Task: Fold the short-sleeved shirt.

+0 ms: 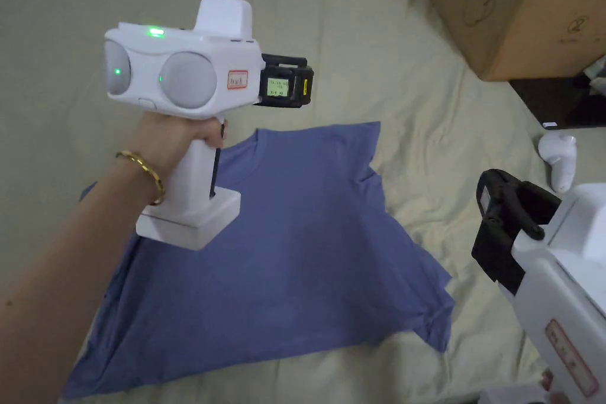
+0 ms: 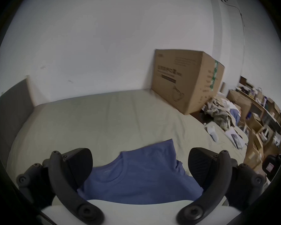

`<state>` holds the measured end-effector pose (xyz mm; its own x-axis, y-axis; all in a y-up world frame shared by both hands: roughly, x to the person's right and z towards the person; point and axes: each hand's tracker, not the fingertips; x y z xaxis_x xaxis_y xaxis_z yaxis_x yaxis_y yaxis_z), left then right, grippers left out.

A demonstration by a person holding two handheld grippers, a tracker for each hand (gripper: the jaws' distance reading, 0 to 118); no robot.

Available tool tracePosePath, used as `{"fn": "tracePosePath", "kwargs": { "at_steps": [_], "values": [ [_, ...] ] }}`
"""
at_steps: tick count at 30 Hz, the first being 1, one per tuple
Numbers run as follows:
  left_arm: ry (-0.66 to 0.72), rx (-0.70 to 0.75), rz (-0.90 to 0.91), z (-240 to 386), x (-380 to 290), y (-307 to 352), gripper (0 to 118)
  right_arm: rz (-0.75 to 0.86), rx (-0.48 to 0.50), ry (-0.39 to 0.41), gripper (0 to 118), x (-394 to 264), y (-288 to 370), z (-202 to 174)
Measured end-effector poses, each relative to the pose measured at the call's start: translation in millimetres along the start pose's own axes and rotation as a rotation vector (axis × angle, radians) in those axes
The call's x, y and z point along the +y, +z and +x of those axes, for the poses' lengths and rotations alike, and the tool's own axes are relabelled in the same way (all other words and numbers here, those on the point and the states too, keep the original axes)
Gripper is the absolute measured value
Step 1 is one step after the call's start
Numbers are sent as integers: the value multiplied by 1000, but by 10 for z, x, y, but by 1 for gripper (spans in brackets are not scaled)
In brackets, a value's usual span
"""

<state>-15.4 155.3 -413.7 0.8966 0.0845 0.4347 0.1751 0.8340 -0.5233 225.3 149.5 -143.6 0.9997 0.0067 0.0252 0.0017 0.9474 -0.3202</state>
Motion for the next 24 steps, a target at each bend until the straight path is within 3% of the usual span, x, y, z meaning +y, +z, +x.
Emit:
{"fn": "tracePosePath", "kwargs": {
  "at_steps": [9,17,18,20,23,24],
  "values": [
    [-239,-33,-484,186,88,-1884,118,-140,-57,-30,0,-234,-467,369],
    [-245,-61,-549,324,-134,-2679,117,-230,-88,-66,0,-524,-828,600],
    [-262,-51,-557,336,-153,-2739,112,-234,-91,-69,0,-546,-834,607],
    [-270,-54,-590,301,-177,-2830,87,-237,-96,-74,0,-574,-848,622],
    [-240,-93,-632,286,-234,-2880,71,-240,-103,-79,0,-594,-853,636],
    [-229,-122,-632,296,-251,-2874,58,-243,-105,-80,0,-600,-856,642]
  ]
}}
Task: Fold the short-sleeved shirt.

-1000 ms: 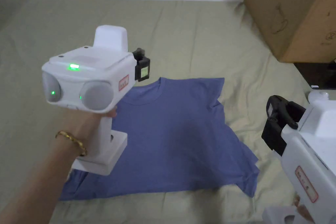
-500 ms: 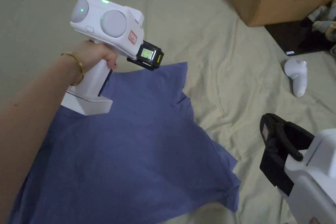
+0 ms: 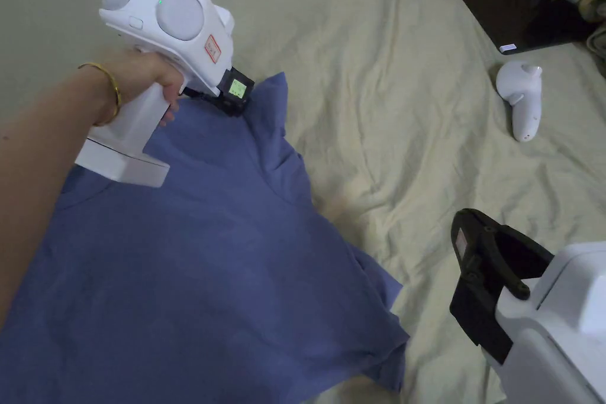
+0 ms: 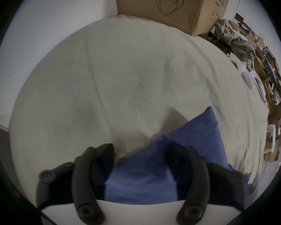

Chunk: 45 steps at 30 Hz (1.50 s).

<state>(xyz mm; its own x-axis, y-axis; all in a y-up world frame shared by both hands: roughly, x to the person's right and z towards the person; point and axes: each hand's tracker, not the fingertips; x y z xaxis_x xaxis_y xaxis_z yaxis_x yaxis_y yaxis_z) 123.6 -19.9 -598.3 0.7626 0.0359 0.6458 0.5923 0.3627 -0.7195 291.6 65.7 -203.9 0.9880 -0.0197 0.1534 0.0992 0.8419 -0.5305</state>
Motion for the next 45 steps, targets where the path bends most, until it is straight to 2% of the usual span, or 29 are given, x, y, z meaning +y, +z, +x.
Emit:
{"fn": "tracePosePath", "kwargs": {
  "at_steps": [2,4,5,9,15,17,19,22,23,25,28,33,35,36,37,38,40,41,45],
  "values": [
    [1,-15,7,45,-22,0,36,-5,-5,-1,0,-7,-7,9],
    [2,-48,12,65,-31,41,1,-8,-10,-5,0,-10,0,14],
    [14,-60,10,90,-34,59,0,-8,-13,-9,0,-9,9,15],
    [-45,44,91,215,-115,280,0,-15,-26,-9,0,45,86,-5],
    [57,25,266,109,-311,948,0,-132,-17,-37,0,98,108,115],
    [72,36,309,80,-406,1181,0,-145,-7,-46,9,88,88,142],
    [90,33,350,93,-525,1440,0,-231,19,-63,20,91,31,185],
    [118,15,395,88,-664,1729,0,-375,53,-45,105,108,-207,207],
    [125,13,404,97,-688,1799,0,-395,50,-26,110,110,-283,187],
    [134,14,422,111,-775,1927,0,-398,12,31,109,114,-478,138],
    [145,12,434,145,-883,2044,0,-483,-33,108,109,102,-796,41],
    [155,24,433,199,-1026,2127,0,-633,22,80,91,22,-1117,-121],
    [161,26,429,234,-1056,2138,0,-676,11,72,73,-44,-1216,-163],
    [162,28,430,247,-1074,2145,0,-686,-3,72,62,-70,-1253,-191],
    [163,28,431,257,-1088,2153,0,-695,6,68,45,-98,-1282,-204],
    [165,29,432,265,-1098,2158,0,-710,20,56,35,-131,-1289,-217],
    [169,34,432,291,-1109,2158,0,-729,49,1,11,-166,-1299,-234],
    [172,36,432,296,-1114,2161,0,-725,71,-27,7,-172,-1301,-242],
    [194,55,436,299,-1145,2181,0,-724,63,-30,6,-161,-1287,-170]
  ]
}}
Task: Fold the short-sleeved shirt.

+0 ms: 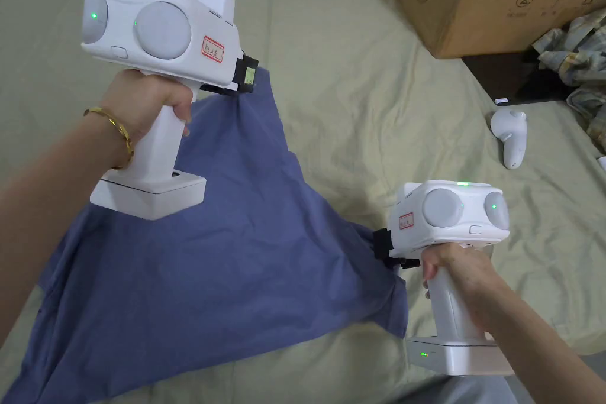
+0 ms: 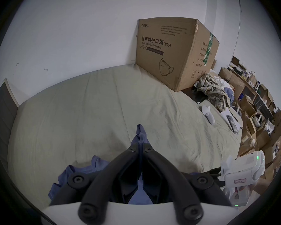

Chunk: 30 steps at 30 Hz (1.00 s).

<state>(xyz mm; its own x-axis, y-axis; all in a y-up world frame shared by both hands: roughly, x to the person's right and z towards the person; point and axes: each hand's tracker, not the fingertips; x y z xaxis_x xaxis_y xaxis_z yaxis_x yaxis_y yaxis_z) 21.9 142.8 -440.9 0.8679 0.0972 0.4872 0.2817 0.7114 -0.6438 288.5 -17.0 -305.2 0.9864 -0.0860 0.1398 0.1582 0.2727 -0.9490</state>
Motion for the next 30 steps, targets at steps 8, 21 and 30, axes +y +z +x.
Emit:
{"fn": "tracePosePath", "kwargs": {
  "at_steps": [8,21,30],
  "values": [
    [120,123,142,-186,55,540,0,188,216,-105,6,-43,1068,335],
    [242,346,668,-791,303,3277,0,719,261,68,5,237,3705,48],
    [419,464,939,-1217,271,4692,0,937,172,73,5,304,5023,68]
  ]
}}
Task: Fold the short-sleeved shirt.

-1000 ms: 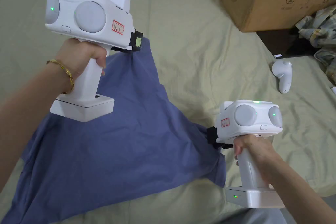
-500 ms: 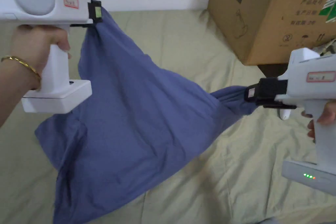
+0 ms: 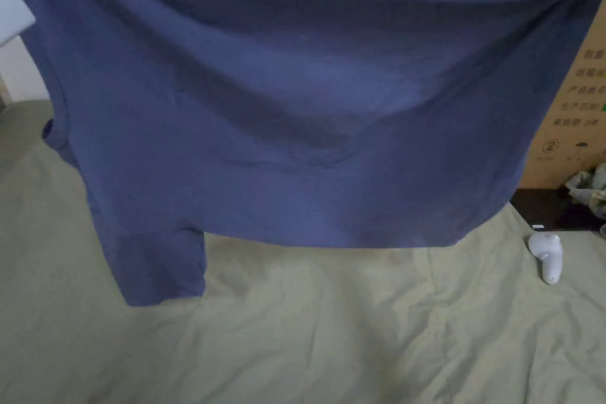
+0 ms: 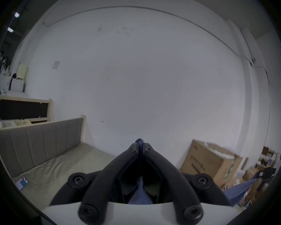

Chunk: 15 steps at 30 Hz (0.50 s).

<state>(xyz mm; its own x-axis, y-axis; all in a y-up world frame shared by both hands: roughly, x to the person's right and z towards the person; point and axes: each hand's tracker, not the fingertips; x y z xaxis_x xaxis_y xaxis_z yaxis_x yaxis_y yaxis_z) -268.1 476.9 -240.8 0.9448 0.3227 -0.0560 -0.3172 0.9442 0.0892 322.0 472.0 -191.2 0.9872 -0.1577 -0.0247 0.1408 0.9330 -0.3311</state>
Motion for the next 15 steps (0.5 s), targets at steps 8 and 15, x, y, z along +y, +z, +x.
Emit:
{"fn": "tracePosePath", "kwargs": {
  "at_steps": [8,15],
  "values": [
    [-8,44,50,-138,365,101,0,80,37,-81,5,436,311,-172],
    [-90,93,19,17,466,-315,0,103,-58,-28,5,803,78,-444]
  ]
}}
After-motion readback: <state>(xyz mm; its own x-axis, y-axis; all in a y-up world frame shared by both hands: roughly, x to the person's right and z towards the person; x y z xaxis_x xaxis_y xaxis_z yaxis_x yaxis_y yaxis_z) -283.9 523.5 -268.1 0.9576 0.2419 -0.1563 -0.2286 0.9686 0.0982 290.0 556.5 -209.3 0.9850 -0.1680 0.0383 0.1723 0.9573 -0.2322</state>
